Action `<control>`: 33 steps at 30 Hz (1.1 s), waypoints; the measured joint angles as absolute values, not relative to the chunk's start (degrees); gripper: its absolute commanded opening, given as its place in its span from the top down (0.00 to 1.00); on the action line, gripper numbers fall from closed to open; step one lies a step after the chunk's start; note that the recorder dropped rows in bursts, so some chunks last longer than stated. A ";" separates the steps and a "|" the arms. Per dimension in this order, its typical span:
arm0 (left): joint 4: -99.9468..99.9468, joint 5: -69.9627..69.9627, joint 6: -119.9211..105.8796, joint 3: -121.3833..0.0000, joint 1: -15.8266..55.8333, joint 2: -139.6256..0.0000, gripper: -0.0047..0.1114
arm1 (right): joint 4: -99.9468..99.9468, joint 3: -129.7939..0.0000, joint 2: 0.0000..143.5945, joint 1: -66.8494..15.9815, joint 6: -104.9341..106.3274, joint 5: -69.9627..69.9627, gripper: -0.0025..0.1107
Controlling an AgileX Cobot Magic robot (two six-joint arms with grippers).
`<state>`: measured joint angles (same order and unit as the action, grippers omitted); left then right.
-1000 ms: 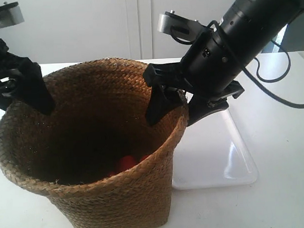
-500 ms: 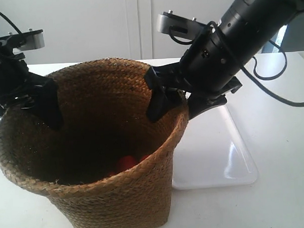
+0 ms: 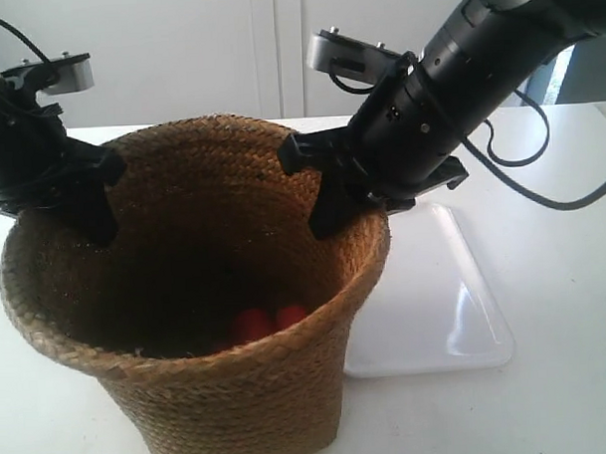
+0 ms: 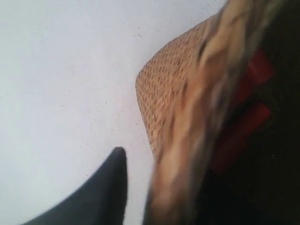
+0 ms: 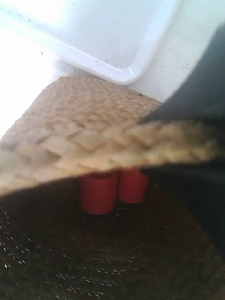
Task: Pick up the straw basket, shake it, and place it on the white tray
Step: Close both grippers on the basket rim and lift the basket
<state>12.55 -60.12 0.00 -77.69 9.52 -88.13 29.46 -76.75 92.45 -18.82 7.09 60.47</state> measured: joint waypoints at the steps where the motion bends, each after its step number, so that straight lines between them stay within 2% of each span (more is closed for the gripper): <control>1: 12.97 -60.12 0.00 -77.69 9.52 -88.13 0.96 | 29.33 -76.75 92.69 -18.82 7.09 59.46 0.98; 5: 13.84 -57.85 -1.92 -77.69 9.63 -87.58 0.96 | 28.64 -76.60 92.29 -18.83 7.09 56.59 0.98; 10: 13.87 -43.71 -4.08 -77.19 12.54 -80.28 0.96 | 26.40 -76.46 85.56 -18.83 10.13 45.65 0.98; 13: 13.87 -35.07 -4.10 -72.01 15.18 -75.87 0.96 | 25.70 -76.17 82.44 -19.18 13.23 44.03 0.98; 22: 13.65 -20.34 -4.10 -55.79 19.02 -66.38 0.96 | 22.95 -62.08 74.75 -26.70 16.39 32.63 0.98; 27: 13.64 -16.27 -4.45 -52.42 19.40 -62.29 0.96 | 23.17 -55.49 70.63 -29.23 16.49 24.22 0.98; 33: 13.64 -8.58 -4.83 -50.39 19.53 -63.58 0.96 | 23.42 -53.38 72.68 -29.61 17.08 17.20 0.98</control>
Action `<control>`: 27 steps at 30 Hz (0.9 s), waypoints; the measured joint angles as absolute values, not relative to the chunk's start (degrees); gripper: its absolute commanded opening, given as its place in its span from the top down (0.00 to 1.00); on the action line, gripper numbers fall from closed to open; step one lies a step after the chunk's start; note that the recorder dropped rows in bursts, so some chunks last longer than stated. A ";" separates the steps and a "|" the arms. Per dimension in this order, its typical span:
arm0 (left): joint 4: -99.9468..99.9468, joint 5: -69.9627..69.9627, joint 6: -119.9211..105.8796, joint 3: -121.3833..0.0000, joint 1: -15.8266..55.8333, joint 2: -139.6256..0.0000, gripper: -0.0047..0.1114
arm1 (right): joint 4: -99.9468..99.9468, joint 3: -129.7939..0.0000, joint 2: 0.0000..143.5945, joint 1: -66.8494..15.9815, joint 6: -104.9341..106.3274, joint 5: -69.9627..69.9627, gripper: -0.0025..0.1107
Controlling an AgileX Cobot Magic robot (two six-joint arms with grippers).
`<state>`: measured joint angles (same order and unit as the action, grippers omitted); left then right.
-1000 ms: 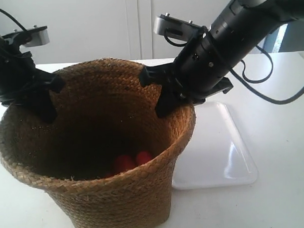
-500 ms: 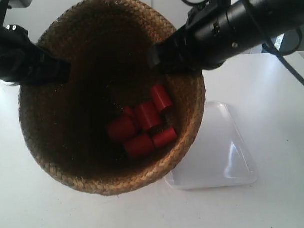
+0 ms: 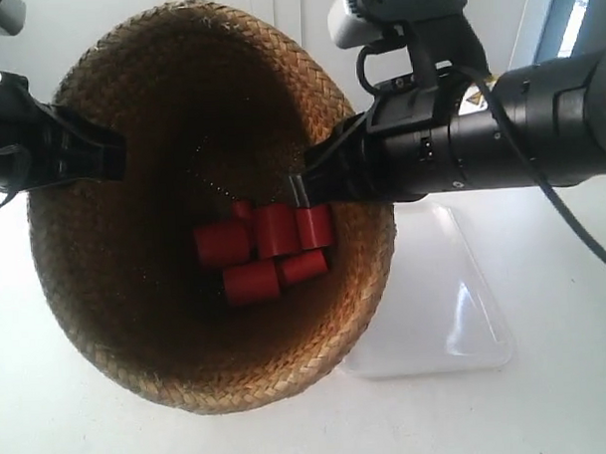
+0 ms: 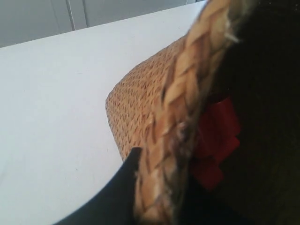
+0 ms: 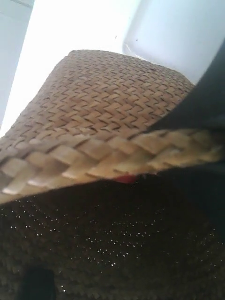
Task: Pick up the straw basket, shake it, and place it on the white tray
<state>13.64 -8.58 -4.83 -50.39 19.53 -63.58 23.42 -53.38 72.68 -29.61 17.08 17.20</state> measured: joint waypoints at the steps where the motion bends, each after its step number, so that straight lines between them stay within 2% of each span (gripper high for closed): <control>1: 13.64 -8.92 -4.83 -50.39 19.53 -63.52 0.96 | 23.42 -53.62 72.72 -29.61 16.96 18.25 0.98; 6: 13.64 -15.04 -5.84 -50.49 21.54 -56.57 0.96 | 25.11 -55.16 65.45 -32.63 13.97 27.23 0.98; 10: 13.57 -10.54 -6.84 -50.11 22.68 -52.13 0.96 | 22.73 -53.34 60.45 -35.89 13.56 20.11 0.98; 13: 12.60 -4.72 -7.12 -48.98 21.44 -55.66 0.96 | 17.86 -51.10 64.16 -34.25 14.04 11.14 0.98; 16: 12.13 -10.29 -6.51 -49.46 20.75 -58.33 0.96 | 17.19 -52.35 67.56 -32.33 13.24 17.41 0.98; 19: 12.16 -15.90 -6.09 -50.42 21.59 -54.25 0.96 | 17.07 -54.02 64.55 -33.00 11.51 24.94 0.98; 24: 11.87 -9.44 -6.22 -49.00 21.98 -51.36 0.96 | 7.65 -51.51 62.36 -32.14 4.15 18.25 0.98; 27: 11.09 -11.42 -6.10 -48.27 21.49 -54.50 0.96 | 2.49 -52.02 67.04 -30.28 -2.37 23.82 0.98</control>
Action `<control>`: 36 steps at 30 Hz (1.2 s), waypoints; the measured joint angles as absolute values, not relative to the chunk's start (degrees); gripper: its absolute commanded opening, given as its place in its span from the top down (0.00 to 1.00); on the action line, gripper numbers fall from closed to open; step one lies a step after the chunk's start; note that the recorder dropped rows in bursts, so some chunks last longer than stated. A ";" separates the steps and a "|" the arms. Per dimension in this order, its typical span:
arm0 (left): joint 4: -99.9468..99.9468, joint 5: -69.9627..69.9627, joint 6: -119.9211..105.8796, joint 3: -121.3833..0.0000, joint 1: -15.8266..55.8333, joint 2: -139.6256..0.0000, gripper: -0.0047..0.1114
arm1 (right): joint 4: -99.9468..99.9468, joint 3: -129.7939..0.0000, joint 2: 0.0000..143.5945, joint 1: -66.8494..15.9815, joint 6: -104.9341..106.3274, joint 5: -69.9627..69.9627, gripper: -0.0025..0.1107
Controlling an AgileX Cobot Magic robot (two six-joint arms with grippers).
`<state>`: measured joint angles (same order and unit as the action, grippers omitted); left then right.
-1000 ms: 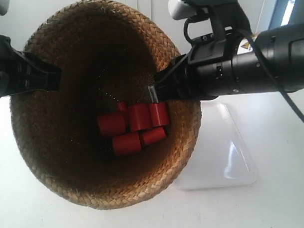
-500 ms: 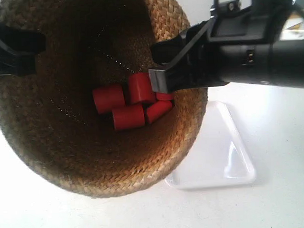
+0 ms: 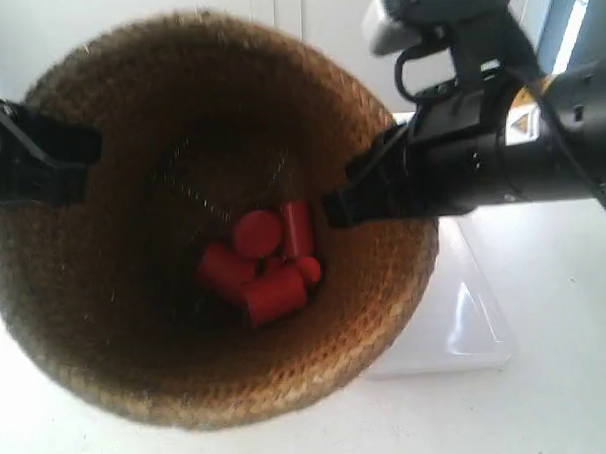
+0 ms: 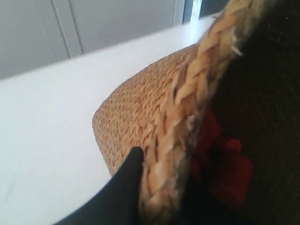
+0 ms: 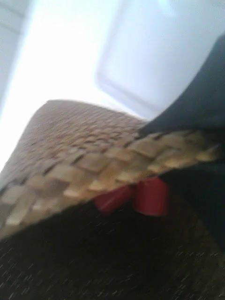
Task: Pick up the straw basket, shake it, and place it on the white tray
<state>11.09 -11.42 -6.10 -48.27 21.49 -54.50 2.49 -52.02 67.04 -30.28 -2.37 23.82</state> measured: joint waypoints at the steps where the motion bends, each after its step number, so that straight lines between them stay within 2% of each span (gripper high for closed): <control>1: 10.82 -14.02 -6.10 -48.27 21.49 -54.63 0.96 | 2.25 -52.47 67.49 -30.28 -3.89 27.65 0.98; 5: 11.08 -18.09 -5.83 -48.97 21.49 -49.16 0.96 | 2.37 -53.36 62.00 -32.90 -7.06 30.22 0.98; 10: 10.56 -7.35 -6.24 -47.08 21.49 -51.36 0.96 | -6.58 -51.58 63.03 -31.27 -13.47 20.17 0.98; 13: 10.12 -10.03 -5.25 -47.10 21.49 -54.64 0.96 | -6.31 -53.71 65.74 -30.85 -15.97 28.38 0.98; 16: 10.33 -12.99 -4.33 -47.95 22.58 -52.12 0.96 | -5.02 -55.29 61.79 -33.44 -15.87 31.34 0.98; 21: 10.91 -1.23 -3.22 -45.62 22.80 -53.72 0.96 | -12.66 -53.09 61.68 -33.35 -18.77 22.72 0.98; 24: 10.82 -8.32 -1.80 -46.49 22.37 -57.76 0.96 | -13.75 -53.35 66.38 -33.10 -20.42 27.14 0.98; 27: 10.44 -17.13 -2.64 -49.02 23.08 -54.71 0.96 | -11.59 -54.15 63.23 -36.02 -22.11 31.41 0.98; 31: 9.66 -12.04 -3.45 -49.32 23.84 -48.23 0.96 | -17.60 -52.98 56.82 -38.90 -25.60 25.13 0.98; 34: 8.45 -3.77 -3.74 -46.80 23.29 -52.54 0.96 | -30.36 -51.17 61.32 -36.77 -34.38 22.47 0.98; 36: 8.79 -13.94 -2.59 -47.91 23.00 -56.65 0.96 | -27.55 -51.12 64.53 -37.49 -37.52 28.21 0.98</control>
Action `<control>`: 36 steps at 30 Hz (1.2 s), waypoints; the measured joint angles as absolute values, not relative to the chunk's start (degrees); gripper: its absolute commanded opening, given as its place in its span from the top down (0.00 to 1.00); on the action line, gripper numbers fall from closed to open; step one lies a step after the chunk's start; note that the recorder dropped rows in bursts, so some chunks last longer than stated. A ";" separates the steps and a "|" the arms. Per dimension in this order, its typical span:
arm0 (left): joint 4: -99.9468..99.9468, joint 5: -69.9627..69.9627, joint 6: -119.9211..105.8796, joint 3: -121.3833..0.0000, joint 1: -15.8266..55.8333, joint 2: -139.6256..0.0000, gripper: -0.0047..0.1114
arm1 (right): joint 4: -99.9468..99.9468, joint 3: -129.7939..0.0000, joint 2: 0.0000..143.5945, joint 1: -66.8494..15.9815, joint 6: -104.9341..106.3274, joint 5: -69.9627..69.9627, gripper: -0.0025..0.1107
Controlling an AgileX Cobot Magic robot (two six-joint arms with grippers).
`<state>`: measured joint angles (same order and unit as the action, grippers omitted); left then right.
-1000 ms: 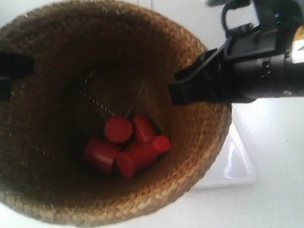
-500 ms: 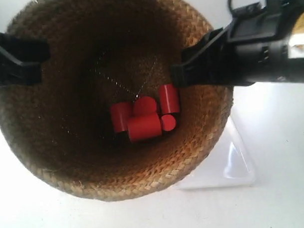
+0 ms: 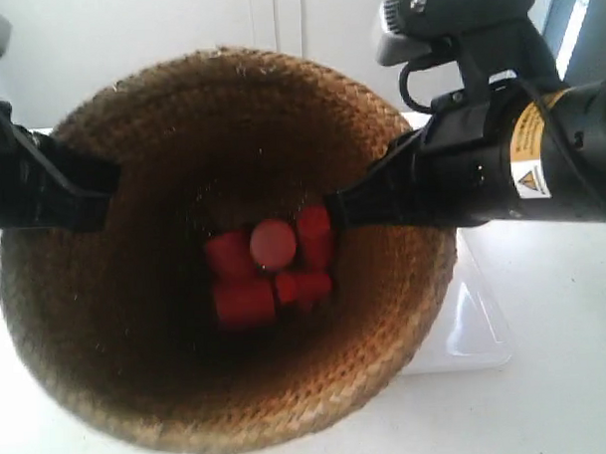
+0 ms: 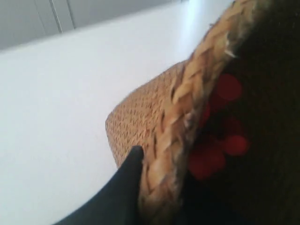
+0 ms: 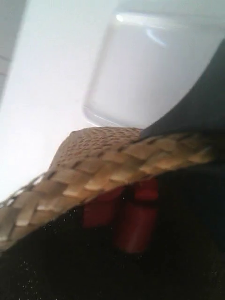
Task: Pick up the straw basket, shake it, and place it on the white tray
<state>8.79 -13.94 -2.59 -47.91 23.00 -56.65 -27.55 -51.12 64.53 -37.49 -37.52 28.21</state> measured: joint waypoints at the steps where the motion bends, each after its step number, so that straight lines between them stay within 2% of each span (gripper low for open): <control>1: 9.07 -19.74 -2.70 -49.75 23.57 -55.42 0.96 | -23.45 -51.36 61.86 -39.67 -36.71 29.27 0.98; 3: 9.13 -16.08 -2.92 -50.06 24.44 -51.38 0.96 | -26.14 -51.64 56.91 -42.60 -37.54 26.97 0.98; 5: 8.60 -6.68 -3.58 -48.72 23.47 -53.13 0.96 | -39.74 -51.64 59.29 -41.32 -44.50 26.28 0.98; 6: 8.60 -6.73 -3.58 -48.72 23.02 -54.51 0.96 | -42.52 -51.86 61.57 -40.92 -46.14 28.36 0.98; 9: 10.25 -24.08 -3.11 -53.75 23.44 -53.41 0.96 | -32.07 -54.59 60.48 -44.21 -40.88 34.61 0.98; 11: 10.91 -21.74 -4.39 -53.97 24.00 -49.93 0.96 | -32.45 -54.06 56.47 -45.74 -41.51 29.09 0.98; 13: 10.08 -14.12 -5.20 -51.58 23.87 -52.63 0.96 | -42.16 -53.01 59.86 -43.81 -48.36 29.21 0.98; 16: 11.32 -22.54 -5.19 -53.08 24.03 -55.62 0.96 | -36.16 -54.28 63.24 -44.29 -45.99 35.84 0.98; 18: 11.93 -26.93 -5.17 -55.15 24.69 -53.34 0.96 | -32.56 -54.87 60.14 -45.95 -43.89 34.51 0.98; 21: 10.37 -22.22 -5.82 -55.26 25.32 -49.45 0.96 | -37.68 -54.12 56.75 -46.83 -44.91 29.35 0.98; 24: 8.15 -14.50 -5.72 -52.43 24.27 -51.78 0.96 | -47.81 -52.88 61.26 -44.24 -51.62 29.23 0.98; 27: 8.15 -21.09 -3.88 -52.46 23.52 -54.76 0.96 | -41.36 -53.53 64.54 -44.39 -49.18 32.63 0.98; 29: 8.51 -24.28 -3.48 -52.94 24.40 -52.72 0.96 | -34.81 -54.29 61.88 -46.01 -45.67 32.07 0.98; 32: 9.56 -17.82 -3.48 -51.57 25.34 -48.75 0.96 | -35.33 -54.01 58.10 -47.36 -44.20 27.28 0.98; 34: 9.56 -11.16 -3.48 -49.00 25.34 -49.80 0.96 | -42.19 -53.27 59.90 -45.98 -47.44 26.09 0.98; 36: 9.56 -10.21 -3.14 -47.47 24.75 -53.31 0.96 | -43.99 -53.10 64.37 -44.70 -49.97 29.00 0.98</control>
